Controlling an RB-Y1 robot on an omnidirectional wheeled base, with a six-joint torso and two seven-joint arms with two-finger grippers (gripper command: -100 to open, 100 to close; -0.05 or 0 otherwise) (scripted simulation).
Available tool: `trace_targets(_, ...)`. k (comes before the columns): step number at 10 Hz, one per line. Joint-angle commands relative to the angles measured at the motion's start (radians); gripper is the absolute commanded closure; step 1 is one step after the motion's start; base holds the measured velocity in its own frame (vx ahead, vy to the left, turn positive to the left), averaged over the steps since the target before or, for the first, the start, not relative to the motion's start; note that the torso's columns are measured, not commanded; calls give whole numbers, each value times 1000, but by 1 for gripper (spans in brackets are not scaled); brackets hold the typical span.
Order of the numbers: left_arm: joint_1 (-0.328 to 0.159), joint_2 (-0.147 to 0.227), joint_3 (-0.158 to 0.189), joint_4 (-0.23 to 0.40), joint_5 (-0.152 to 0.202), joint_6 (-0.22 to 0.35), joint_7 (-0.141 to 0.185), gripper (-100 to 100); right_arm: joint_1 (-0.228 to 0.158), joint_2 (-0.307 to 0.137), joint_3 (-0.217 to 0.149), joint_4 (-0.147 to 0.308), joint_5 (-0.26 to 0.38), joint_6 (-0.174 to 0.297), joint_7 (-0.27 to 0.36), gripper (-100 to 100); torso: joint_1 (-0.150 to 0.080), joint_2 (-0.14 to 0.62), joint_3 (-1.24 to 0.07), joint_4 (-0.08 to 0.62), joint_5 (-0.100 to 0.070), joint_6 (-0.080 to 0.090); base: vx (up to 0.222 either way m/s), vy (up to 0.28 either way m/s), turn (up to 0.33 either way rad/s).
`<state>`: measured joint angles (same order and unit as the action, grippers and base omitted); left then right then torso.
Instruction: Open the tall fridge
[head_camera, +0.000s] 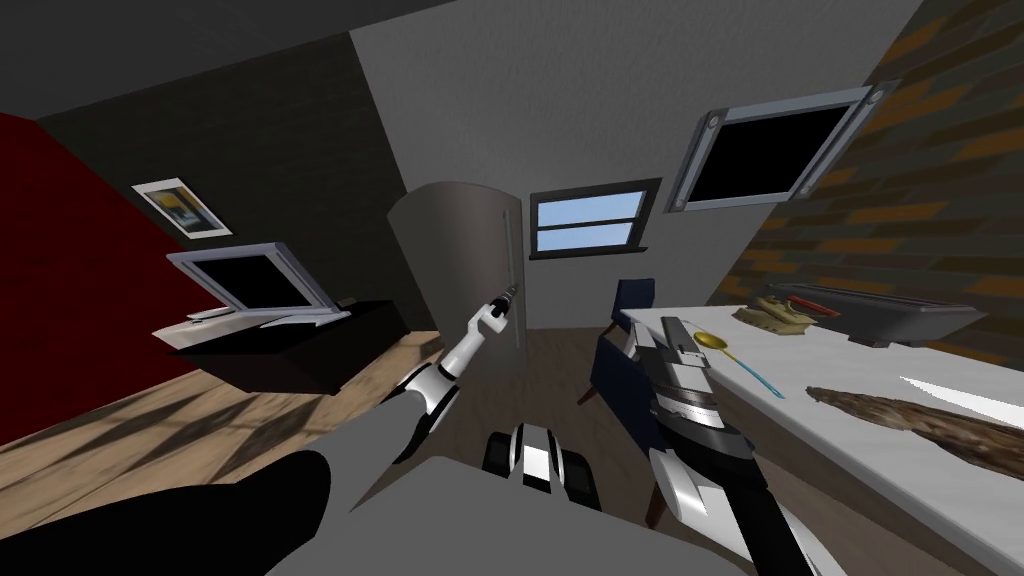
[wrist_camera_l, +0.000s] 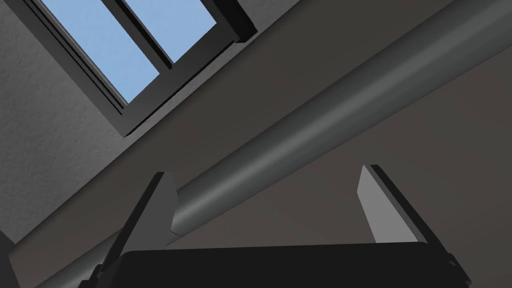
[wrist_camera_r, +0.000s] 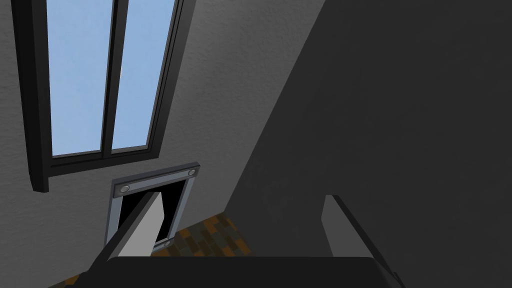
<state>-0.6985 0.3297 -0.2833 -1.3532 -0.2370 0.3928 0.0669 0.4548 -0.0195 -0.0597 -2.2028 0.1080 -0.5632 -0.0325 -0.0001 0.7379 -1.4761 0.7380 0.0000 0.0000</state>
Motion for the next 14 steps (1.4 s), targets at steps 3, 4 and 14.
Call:
trace_targets(3, -131, 19, -25, 126, -29, 76, 8, -100, 0, 0, 0, 0, 0, 0, 0, 0, 0, 0, 0, 0, 0, 0, -28, -21, -44)
trace_targets(4, -141, 19, -25, 130, -29, 76, 8, -100, 0, 0, 0, 0, 0, 0, 0, 0, 0, 0, 0, 0, 0, 0, -21, -17, -26)
trace_targets(14, -421, 86, -85, 392, -86, 246, 26, -100, 0, 0, 0, 0, 0, 0, 0, 0, 0, -1, -1, 0, 0, 0, -26, -23, -42)
